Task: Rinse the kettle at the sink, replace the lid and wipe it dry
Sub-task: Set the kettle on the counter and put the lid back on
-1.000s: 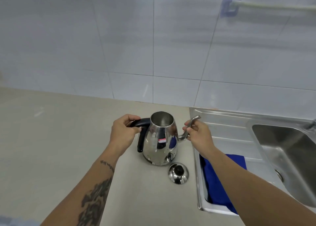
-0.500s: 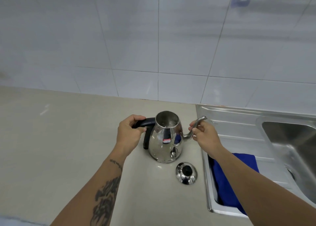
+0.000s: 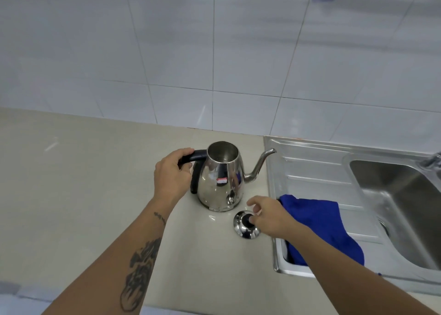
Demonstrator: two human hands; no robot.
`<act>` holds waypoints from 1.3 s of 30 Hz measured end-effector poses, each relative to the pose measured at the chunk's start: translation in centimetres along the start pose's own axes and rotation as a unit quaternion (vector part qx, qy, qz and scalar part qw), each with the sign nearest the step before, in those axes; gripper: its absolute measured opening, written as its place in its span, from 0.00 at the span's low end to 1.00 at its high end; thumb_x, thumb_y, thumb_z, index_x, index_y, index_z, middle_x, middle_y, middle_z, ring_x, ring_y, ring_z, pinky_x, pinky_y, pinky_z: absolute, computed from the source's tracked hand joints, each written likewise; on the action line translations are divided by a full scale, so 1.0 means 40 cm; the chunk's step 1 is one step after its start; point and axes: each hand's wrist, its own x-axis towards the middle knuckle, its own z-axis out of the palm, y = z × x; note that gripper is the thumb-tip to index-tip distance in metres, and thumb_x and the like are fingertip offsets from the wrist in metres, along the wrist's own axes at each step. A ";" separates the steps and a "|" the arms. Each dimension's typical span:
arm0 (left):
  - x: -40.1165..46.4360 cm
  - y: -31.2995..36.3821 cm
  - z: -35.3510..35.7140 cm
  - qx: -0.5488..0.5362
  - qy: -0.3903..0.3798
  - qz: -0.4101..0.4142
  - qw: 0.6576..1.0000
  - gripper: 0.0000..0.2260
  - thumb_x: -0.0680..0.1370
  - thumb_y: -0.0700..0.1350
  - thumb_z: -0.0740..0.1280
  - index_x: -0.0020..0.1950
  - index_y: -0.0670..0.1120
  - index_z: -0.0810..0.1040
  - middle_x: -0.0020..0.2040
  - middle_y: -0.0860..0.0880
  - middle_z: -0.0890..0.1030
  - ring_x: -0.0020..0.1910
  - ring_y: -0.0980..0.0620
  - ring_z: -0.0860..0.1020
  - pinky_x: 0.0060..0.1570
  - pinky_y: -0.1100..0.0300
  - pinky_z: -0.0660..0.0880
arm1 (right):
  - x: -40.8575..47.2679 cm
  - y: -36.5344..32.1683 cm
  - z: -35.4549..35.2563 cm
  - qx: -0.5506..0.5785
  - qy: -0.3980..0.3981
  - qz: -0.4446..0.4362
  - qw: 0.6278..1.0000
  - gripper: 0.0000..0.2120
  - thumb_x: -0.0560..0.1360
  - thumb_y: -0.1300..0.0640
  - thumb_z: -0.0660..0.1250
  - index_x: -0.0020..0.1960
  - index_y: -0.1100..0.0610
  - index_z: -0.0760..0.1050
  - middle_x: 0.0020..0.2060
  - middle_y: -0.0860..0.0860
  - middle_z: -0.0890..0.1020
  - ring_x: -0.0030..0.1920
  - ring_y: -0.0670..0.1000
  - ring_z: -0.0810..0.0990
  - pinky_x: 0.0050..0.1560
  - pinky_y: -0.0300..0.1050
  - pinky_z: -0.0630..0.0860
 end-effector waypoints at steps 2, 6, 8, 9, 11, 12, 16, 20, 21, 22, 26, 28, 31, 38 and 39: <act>-0.002 -0.003 0.000 -0.008 0.001 -0.001 1.000 0.17 0.76 0.34 0.66 0.59 0.51 0.82 0.55 0.55 0.83 0.55 0.54 0.79 0.61 0.60 0.74 | -0.003 0.014 0.025 -0.055 0.002 -0.030 0.998 0.22 0.75 0.61 0.69 0.68 0.51 0.73 0.54 0.49 0.73 0.50 0.49 0.78 0.52 0.43 0.80; -0.011 -0.005 0.004 -0.019 -0.003 -0.011 1.000 0.16 0.77 0.36 0.66 0.61 0.51 0.82 0.57 0.55 0.83 0.56 0.55 0.79 0.62 0.61 0.73 | -0.007 0.017 0.052 -0.148 0.041 -0.071 0.986 0.15 0.74 0.58 0.68 0.60 0.49 0.76 0.53 0.48 0.73 0.50 0.51 0.77 0.52 0.47 0.80; -0.015 -0.005 0.005 -0.021 -0.006 -0.011 1.000 0.16 0.77 0.37 0.67 0.61 0.52 0.81 0.58 0.55 0.82 0.56 0.55 0.79 0.63 0.61 0.72 | -0.017 0.012 0.049 -0.166 0.056 -0.077 0.981 0.10 0.75 0.57 0.66 0.56 0.51 0.77 0.51 0.48 0.75 0.48 0.50 0.77 0.51 0.48 0.80; -0.016 -0.005 0.004 -0.022 -0.008 -0.010 1.000 0.16 0.77 0.37 0.67 0.62 0.52 0.81 0.58 0.55 0.82 0.56 0.56 0.78 0.63 0.62 0.72 | -0.025 0.005 0.042 -0.163 0.067 -0.082 0.981 0.08 0.75 0.56 0.66 0.54 0.51 0.76 0.50 0.48 0.76 0.47 0.50 0.78 0.49 0.48 0.80; -0.017 -0.003 0.001 -0.018 -0.011 -0.008 1.000 0.15 0.77 0.38 0.68 0.62 0.51 0.81 0.56 0.57 0.81 0.55 0.56 0.78 0.61 0.63 0.71 | -0.044 -0.024 0.015 -0.132 0.098 -0.105 0.981 0.04 0.74 0.53 0.68 0.47 0.51 0.75 0.43 0.47 0.78 0.42 0.47 0.78 0.42 0.45 0.80; -0.015 -0.001 -0.001 -0.015 -0.012 -0.005 1.000 0.15 0.77 0.39 0.68 0.62 0.51 0.81 0.55 0.57 0.81 0.55 0.56 0.78 0.60 0.63 0.71 | -0.055 -0.046 -0.005 -0.107 0.113 -0.121 0.980 0.05 0.74 0.52 0.69 0.43 0.50 0.74 0.40 0.46 0.78 0.39 0.46 0.78 0.37 0.42 0.78; -0.001 0.014 -0.010 -0.034 -0.022 -0.032 0.999 0.12 0.77 0.39 0.69 0.58 0.52 0.82 0.49 0.58 0.81 0.50 0.56 0.78 0.55 0.63 0.73 | -0.081 -0.168 -0.108 -0.023 0.203 -0.184 0.961 0.06 0.72 0.52 0.71 0.39 0.51 0.75 0.32 0.49 0.80 0.33 0.48 0.79 0.32 0.44 0.77; 0.024 0.016 -0.021 -0.100 -0.050 -0.086 0.990 0.13 0.75 0.37 0.71 0.56 0.50 0.83 0.51 0.54 0.83 0.52 0.55 0.80 0.55 0.64 0.72 | -0.067 -0.295 -0.191 -0.002 0.268 -0.214 0.939 0.05 0.73 0.56 0.70 0.40 0.54 0.76 0.30 0.49 0.78 0.31 0.47 0.75 0.32 0.41 0.74; 0.028 0.017 -0.024 -0.127 -0.056 -0.101 0.985 0.13 0.74 0.36 0.71 0.55 0.50 0.83 0.51 0.53 0.84 0.53 0.55 0.80 0.55 0.64 0.73 | -0.057 -0.321 -0.203 -0.007 0.272 -0.211 0.939 0.04 0.73 0.58 0.70 0.41 0.55 0.77 0.31 0.48 0.78 0.31 0.46 0.75 0.32 0.39 0.72; 0.031 0.017 -0.026 -0.152 -0.060 -0.116 0.980 0.14 0.74 0.34 0.71 0.55 0.49 0.83 0.51 0.53 0.84 0.53 0.55 0.80 0.56 0.64 0.73 | -0.044 -0.339 -0.210 -0.013 0.270 -0.203 0.941 0.02 0.73 0.59 0.69 0.41 0.55 0.77 0.31 0.47 0.78 0.31 0.46 0.75 0.32 0.39 0.71; 0.031 0.017 -0.026 -0.214 -0.064 -0.140 0.965 0.15 0.74 0.31 0.70 0.54 0.48 0.83 0.51 0.52 0.84 0.53 0.55 0.81 0.54 0.65 0.74 | 0.013 -0.372 -0.196 -0.050 0.232 -0.164 0.958 0.05 0.72 0.60 0.67 0.43 0.52 0.79 0.33 0.49 0.81 0.35 0.50 0.81 0.34 0.42 0.75; 0.030 0.015 -0.023 -0.220 -0.058 -0.139 0.964 0.15 0.73 0.31 0.70 0.54 0.49 0.83 0.51 0.52 0.84 0.52 0.56 0.81 0.54 0.65 0.75 | 0.030 -0.377 -0.182 -0.082 0.220 -0.164 0.958 0.08 0.72 0.59 0.65 0.47 0.51 0.81 0.37 0.50 0.83 0.37 0.52 0.81 0.36 0.42 0.75; 0.022 0.005 -0.016 -0.201 -0.040 -0.116 0.972 0.14 0.74 0.33 0.71 0.53 0.50 0.84 0.51 0.54 0.84 0.53 0.57 0.81 0.57 0.62 0.75 | 0.049 -0.379 -0.166 -0.132 0.223 -0.177 0.949 0.09 0.75 0.57 0.65 0.52 0.52 0.82 0.43 0.49 0.84 0.45 0.53 0.81 0.44 0.45 0.77; 0.016 0.001 -0.001 -0.138 0.012 -0.037 0.990 0.09 0.74 0.38 0.72 0.50 0.50 0.85 0.51 0.57 0.81 0.52 0.61 0.79 0.54 0.66 0.75 | 0.074 -0.374 -0.160 -0.206 0.232 -0.230 0.922 0.10 0.79 0.54 0.63 0.54 0.55 0.81 0.49 0.50 0.80 0.49 0.54 0.78 0.47 0.46 0.74; 0.016 -0.001 0.000 -0.119 0.016 -0.020 0.993 0.09 0.75 0.38 0.71 0.50 0.51 0.85 0.50 0.58 0.81 0.51 0.61 0.79 0.52 0.68 0.74 | 0.083 -0.377 -0.159 -0.214 0.228 -0.238 0.920 0.10 0.79 0.54 0.62 0.54 0.55 0.81 0.49 0.50 0.79 0.49 0.54 0.77 0.47 0.46 0.73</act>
